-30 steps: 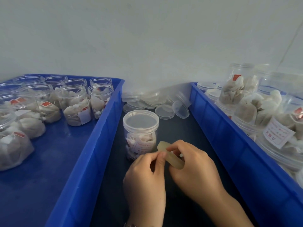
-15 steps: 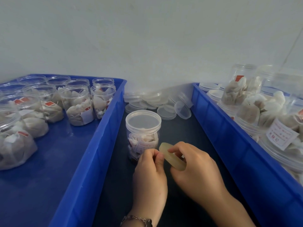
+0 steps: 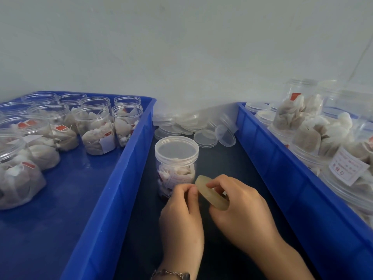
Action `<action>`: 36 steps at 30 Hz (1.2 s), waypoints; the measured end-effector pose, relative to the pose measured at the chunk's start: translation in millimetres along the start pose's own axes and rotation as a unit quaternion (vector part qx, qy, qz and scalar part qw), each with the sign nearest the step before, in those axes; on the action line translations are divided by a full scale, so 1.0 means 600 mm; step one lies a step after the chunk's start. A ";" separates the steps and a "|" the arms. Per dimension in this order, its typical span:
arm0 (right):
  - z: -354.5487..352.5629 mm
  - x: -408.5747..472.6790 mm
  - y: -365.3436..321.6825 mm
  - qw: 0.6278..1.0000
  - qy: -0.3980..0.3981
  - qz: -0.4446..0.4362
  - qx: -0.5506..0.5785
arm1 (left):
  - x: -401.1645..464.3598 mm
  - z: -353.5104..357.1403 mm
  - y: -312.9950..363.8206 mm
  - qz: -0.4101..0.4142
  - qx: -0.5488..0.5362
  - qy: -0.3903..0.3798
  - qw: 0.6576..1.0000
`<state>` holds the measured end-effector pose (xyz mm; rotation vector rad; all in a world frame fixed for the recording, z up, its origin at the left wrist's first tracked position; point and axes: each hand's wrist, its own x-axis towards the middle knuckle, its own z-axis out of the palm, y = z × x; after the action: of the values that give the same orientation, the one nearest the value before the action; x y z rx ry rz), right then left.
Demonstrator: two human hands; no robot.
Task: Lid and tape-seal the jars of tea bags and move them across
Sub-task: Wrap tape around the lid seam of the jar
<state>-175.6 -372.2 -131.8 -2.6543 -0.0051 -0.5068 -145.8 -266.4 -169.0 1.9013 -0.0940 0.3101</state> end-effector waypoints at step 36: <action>-0.008 0.005 0.020 0.998 0.021 0.042 0.030 | 0.036 -0.020 0.023 -0.300 -0.314 -0.093 0.896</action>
<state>-173.6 -385.4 -131.6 -2.5726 0.1023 -0.5273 -129.9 -257.9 -146.9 1.2256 0.2412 -0.3015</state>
